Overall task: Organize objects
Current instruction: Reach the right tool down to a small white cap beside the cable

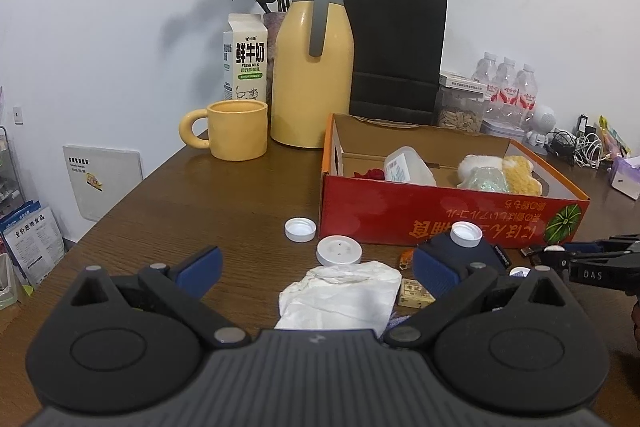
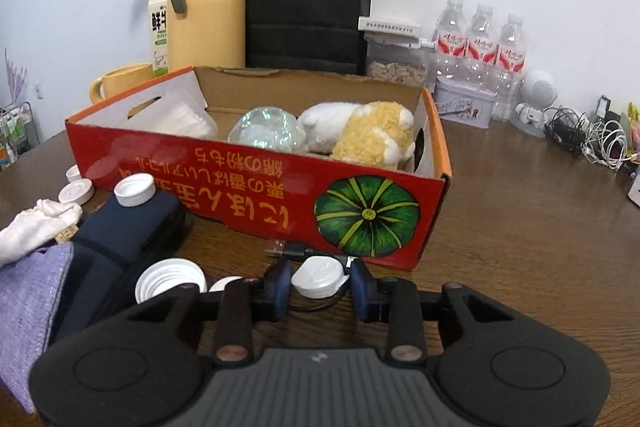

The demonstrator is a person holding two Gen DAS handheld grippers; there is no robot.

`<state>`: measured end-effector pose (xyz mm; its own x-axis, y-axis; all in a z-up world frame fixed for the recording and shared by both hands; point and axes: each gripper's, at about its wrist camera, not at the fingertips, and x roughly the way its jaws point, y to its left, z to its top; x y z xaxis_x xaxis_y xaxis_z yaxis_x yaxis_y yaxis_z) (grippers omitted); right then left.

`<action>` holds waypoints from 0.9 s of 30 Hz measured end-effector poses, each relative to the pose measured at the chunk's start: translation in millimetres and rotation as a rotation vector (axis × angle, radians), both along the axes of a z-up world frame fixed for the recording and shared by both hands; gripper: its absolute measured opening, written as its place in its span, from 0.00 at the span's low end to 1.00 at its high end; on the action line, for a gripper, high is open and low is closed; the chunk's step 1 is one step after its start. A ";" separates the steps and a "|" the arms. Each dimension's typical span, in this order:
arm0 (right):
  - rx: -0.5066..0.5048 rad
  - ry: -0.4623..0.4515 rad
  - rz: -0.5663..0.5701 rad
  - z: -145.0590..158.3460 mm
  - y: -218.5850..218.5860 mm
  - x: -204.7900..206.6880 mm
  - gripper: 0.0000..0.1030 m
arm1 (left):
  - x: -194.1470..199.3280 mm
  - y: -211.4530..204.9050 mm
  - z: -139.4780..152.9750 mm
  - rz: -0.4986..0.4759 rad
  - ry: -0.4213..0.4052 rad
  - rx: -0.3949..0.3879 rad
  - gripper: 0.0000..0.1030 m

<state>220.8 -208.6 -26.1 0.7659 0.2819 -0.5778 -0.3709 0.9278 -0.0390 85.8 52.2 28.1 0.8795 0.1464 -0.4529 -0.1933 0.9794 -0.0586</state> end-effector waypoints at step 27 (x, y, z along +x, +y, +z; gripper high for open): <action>0.069 -0.241 -0.015 19.7 -8.6 -61.9 0.30 | 28.3 2.4 -30.2 -0.038 0.142 0.018 1.00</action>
<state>158.8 -217.2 -6.4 0.8836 0.3019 -0.3580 -0.3447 0.9367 -0.0608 114.1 54.6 -2.0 0.8119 0.1231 -0.5707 -0.1607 0.9869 -0.0158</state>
